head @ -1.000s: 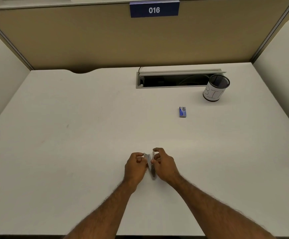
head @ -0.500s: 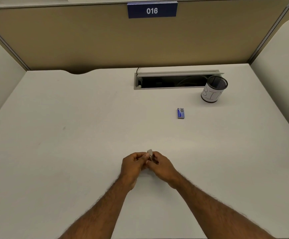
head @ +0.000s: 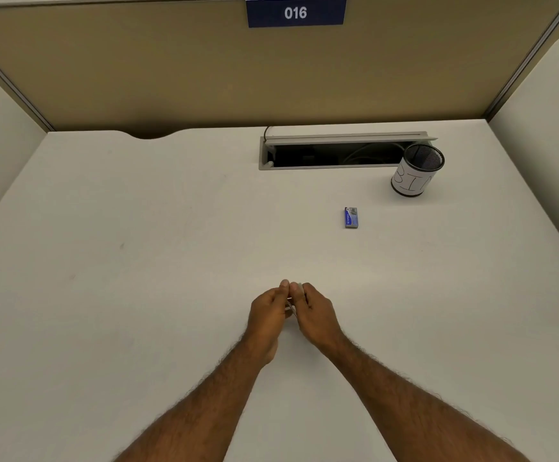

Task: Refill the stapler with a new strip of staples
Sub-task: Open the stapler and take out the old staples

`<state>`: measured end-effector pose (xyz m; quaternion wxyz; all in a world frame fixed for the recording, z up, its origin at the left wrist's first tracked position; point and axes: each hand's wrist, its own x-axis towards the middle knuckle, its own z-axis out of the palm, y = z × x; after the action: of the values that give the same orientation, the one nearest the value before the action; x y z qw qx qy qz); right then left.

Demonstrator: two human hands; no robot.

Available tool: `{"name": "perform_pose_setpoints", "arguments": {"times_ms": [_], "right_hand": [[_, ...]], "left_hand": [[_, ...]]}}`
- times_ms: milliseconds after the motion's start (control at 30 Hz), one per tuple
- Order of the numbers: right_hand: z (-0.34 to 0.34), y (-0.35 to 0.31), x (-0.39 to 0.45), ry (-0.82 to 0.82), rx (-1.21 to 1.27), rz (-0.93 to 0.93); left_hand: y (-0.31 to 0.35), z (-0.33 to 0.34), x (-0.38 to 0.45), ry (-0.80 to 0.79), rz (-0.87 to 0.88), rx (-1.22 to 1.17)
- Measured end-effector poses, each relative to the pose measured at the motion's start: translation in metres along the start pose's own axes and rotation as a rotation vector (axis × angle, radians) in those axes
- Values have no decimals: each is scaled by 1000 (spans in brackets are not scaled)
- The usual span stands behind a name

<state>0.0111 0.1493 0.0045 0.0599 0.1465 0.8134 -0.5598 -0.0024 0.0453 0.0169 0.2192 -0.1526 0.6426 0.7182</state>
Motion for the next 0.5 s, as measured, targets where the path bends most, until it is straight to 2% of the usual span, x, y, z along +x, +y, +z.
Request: {"name": "perform_pose_setpoints", "arguments": {"times_ms": [133, 367, 500], "right_hand": [[10, -3, 2, 102, 84, 13], [7, -4, 8, 114, 12, -36], [10, -6, 8, 214, 46, -61]], "left_hand": [[-1, 21, -8, 2, -64, -238], [-9, 33, -4, 10, -66, -435], [-5, 41, 3, 10, -130, -577]]}}
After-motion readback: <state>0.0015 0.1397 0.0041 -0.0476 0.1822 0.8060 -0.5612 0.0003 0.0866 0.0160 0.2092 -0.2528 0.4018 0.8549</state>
